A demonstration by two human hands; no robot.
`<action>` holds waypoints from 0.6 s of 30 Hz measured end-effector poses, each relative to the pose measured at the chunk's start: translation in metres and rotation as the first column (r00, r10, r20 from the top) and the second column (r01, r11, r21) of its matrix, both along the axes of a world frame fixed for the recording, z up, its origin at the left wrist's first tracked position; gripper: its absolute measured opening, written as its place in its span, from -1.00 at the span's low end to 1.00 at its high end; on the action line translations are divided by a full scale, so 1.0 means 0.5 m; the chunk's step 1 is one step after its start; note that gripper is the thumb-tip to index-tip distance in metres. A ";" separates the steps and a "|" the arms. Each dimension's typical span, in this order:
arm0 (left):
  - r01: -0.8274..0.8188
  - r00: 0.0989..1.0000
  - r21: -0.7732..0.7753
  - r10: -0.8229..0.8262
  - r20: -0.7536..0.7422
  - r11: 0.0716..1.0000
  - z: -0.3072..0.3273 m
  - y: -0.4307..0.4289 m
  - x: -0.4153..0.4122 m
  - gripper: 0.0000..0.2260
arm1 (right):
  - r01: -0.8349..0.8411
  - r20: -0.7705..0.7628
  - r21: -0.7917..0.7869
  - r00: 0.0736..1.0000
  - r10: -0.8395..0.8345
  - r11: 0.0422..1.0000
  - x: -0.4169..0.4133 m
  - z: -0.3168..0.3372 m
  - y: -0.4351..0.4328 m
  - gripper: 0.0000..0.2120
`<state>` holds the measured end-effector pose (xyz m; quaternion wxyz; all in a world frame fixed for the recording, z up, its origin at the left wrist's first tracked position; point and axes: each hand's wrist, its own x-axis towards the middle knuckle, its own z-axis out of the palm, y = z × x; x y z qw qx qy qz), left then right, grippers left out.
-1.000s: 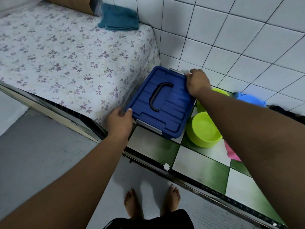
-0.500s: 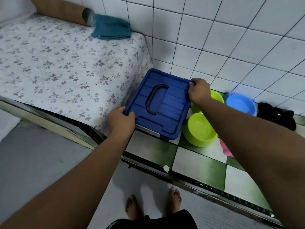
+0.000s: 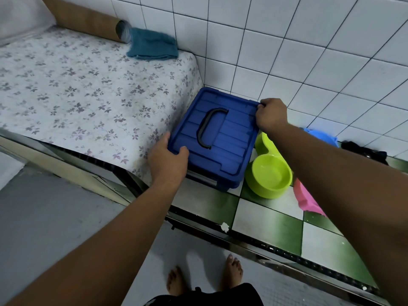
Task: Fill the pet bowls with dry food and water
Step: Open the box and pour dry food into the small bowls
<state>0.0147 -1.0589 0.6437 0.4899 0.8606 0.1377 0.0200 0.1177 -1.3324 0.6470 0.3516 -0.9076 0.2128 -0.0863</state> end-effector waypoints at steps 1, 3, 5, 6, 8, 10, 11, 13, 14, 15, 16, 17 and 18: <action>0.000 1.000 0.006 0.000 0.025 1.000 0.008 0.003 0.000 -0.42 | 0.003 0.005 0.016 1.000 -0.003 1.000 0.004 0.007 0.002 -0.73; -0.008 0.996 -0.023 0.010 0.093 1.000 0.030 0.011 0.005 -0.46 | 0.016 0.032 0.061 0.999 -0.018 0.998 0.008 0.030 0.015 -0.69; -0.014 0.986 0.007 0.012 0.164 1.000 0.057 0.023 0.015 -0.57 | 0.007 0.083 0.073 0.996 -0.013 0.997 0.016 0.051 0.035 -0.63; -0.017 0.981 0.047 0.007 0.196 0.999 0.069 0.033 0.024 -0.63 | -0.016 0.098 0.085 0.995 0.007 0.996 0.022 0.064 0.050 -0.62; -0.023 0.972 0.099 -0.001 0.235 0.995 0.092 0.059 0.044 -0.68 | -0.066 0.118 0.105 0.992 0.053 0.992 0.035 0.088 0.086 -0.64; -0.032 0.971 0.146 -0.004 0.240 0.989 0.114 0.092 0.065 -0.62 | -0.118 0.134 0.174 0.986 0.095 0.978 0.053 0.104 0.123 -0.63; -0.039 0.971 0.172 -0.004 0.239 0.984 0.123 0.110 0.074 -0.59 | -0.134 0.144 0.189 0.984 0.107 0.973 0.066 0.104 0.138 -0.61; -0.050 0.974 0.206 0.002 0.227 0.977 0.138 0.153 0.091 -0.54 | -0.191 0.136 0.183 0.976 0.168 0.964 0.089 0.103 0.178 -0.58; -0.051 0.979 0.213 0.006 0.205 0.976 0.145 0.176 0.100 -0.51 | -0.215 0.126 0.171 0.973 0.195 0.962 0.096 0.107 0.203 -0.56; -0.050 0.986 0.217 0.013 0.167 0.975 0.149 0.199 0.109 -0.48 | -0.237 0.122 0.159 0.968 0.219 0.958 0.103 0.113 0.233 -0.52; -0.049 0.992 0.219 0.022 0.125 0.975 0.153 0.222 0.116 -0.44 | -0.266 0.115 0.139 0.961 0.251 0.954 0.111 0.118 0.261 -0.45; -0.050 0.996 0.215 0.033 0.084 0.975 0.155 0.245 0.123 -0.40 | -0.296 0.109 0.112 0.953 0.284 0.949 0.123 0.120 0.288 -0.41; -0.057 0.997 0.206 0.047 0.053 0.977 0.156 0.265 0.128 -0.37 | -0.326 0.098 0.085 0.943 0.318 0.942 0.131 0.123 0.315 -0.40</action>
